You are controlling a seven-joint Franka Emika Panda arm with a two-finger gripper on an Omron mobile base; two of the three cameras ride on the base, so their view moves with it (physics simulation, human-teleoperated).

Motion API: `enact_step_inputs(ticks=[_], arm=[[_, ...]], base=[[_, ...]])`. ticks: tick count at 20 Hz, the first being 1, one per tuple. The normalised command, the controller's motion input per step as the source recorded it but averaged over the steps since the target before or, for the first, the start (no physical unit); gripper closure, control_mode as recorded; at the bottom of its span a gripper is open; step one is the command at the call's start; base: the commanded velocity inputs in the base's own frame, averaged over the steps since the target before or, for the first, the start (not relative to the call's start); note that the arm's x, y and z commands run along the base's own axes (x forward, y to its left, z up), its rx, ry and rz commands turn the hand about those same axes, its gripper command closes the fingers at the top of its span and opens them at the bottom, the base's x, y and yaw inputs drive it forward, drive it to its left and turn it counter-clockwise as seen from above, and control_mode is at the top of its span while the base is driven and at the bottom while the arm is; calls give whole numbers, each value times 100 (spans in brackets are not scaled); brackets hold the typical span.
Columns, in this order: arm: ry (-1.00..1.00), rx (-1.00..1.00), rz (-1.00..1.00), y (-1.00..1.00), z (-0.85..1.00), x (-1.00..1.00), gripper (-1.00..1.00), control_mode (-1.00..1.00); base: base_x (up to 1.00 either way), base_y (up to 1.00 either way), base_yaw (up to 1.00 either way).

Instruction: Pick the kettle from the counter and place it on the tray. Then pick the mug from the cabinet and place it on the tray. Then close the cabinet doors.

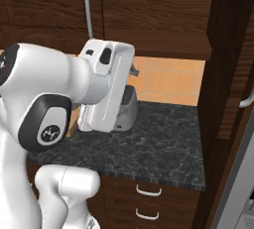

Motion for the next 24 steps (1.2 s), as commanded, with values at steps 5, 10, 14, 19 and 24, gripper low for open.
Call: enact_step_inputs(ticks=[5,10,14,19,24], arm=[[2,8,-17,-64,6,-62,-100,-100],[0,0,-31,-36,5,-67,-100,-100],[-3,0,-26,-68,7,-52,-100,-100],[-20,-3,-1,-66,0,-19,-100,-100],[-23,-7,5,-52,2,-11,-100,-100]], base=[[0,0,0],[0,0,0],[0,0,0],[0,0,0],[0,0,0]])
